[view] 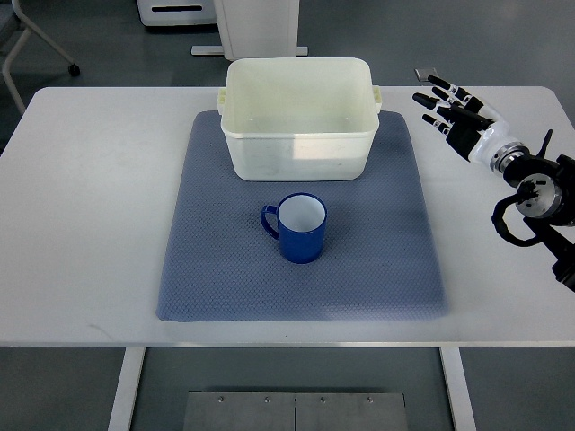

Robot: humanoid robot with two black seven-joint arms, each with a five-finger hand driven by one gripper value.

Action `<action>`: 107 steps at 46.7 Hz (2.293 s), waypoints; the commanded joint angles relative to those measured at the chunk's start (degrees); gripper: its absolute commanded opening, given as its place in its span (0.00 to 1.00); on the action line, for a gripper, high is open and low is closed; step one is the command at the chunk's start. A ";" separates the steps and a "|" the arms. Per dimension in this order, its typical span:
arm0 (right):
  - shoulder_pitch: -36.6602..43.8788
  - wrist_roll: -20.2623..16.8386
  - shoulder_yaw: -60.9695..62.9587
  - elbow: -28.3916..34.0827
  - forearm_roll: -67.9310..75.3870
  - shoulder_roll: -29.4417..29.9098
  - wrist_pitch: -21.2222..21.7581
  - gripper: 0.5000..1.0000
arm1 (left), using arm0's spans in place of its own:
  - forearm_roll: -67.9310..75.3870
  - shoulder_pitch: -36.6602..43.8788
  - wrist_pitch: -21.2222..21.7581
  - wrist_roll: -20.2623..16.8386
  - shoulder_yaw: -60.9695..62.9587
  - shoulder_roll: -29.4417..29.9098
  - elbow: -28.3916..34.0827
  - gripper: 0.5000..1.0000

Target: Place cup in box with right hand

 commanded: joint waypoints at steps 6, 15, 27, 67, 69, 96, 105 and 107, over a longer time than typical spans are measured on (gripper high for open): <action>-0.02 0.00 -0.02 -0.04 0.00 0.39 -0.04 1.00 | 0.00 -0.02 0.02 0.00 0.01 0.00 0.00 1.00; -0.29 0.00 -0.11 -0.04 0.00 0.57 0.05 1.00 | 0.00 -0.02 0.02 0.00 0.01 0.00 0.00 1.00; -0.37 2.72 -0.02 -0.12 0.00 1.27 0.05 1.00 | 0.00 -0.02 0.02 0.00 0.01 0.00 0.00 1.00; 0.15 3.69 -1.69 -1.00 0.70 -0.58 1.81 1.00 | 0.00 -0.02 0.02 0.00 0.01 0.00 0.00 1.00; 0.15 3.69 -1.78 -1.00 0.70 -0.58 1.81 1.00 | 0.00 -0.02 -0.07 0.00 0.01 0.00 0.00 1.00; 3.40 3.43 -4.24 3.21 0.09 -3.12 15.69 1.00 | 0.00 -0.02 -0.07 0.00 -0.08 0.00 0.00 1.00; 6.12 3.51 -7.49 10.06 -0.09 -5.50 15.69 1.00 | 0.00 -0.02 0.02 0.00 0.01 0.00 0.00 1.00; 7.09 3.60 -8.63 11.56 -0.18 -6.02 15.78 1.00 | 0.00 -0.02 -0.07 0.00 -0.08 0.00 0.00 1.00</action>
